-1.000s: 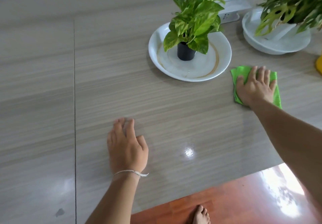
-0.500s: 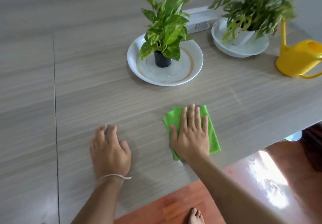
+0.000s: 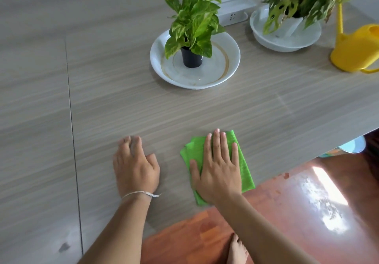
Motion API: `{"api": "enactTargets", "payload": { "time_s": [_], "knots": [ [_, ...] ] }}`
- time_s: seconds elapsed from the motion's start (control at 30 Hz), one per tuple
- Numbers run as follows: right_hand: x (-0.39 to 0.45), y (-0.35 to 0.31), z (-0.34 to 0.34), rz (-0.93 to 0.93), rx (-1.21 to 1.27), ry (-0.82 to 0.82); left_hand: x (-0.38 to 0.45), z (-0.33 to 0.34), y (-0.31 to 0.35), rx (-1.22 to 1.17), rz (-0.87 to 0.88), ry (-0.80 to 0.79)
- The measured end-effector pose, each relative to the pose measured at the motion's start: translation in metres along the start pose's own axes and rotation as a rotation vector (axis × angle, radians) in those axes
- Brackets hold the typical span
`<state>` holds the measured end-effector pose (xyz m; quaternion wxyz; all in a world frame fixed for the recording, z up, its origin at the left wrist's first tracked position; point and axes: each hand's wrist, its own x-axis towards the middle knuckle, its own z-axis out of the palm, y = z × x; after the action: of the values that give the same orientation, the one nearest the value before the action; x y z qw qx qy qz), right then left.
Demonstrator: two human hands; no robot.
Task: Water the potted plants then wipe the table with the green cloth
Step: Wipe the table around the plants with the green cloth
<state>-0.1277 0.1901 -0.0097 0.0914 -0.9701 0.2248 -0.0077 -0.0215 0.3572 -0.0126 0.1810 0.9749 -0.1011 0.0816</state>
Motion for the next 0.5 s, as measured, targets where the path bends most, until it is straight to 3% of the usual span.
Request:
{"api": "enactTargets", "payload": {
  "time_s": [0.3,0.5],
  "knots": [
    [0.149,0.079,-0.026,0.229,-0.054,-0.059,0.001,0.004,-0.006,0.003,-0.013,-0.01],
    [0.219,0.096,-0.033,0.302,-0.043,-0.041,0.004,0.009,-0.011,0.03,0.009,-0.005]
  ]
}}
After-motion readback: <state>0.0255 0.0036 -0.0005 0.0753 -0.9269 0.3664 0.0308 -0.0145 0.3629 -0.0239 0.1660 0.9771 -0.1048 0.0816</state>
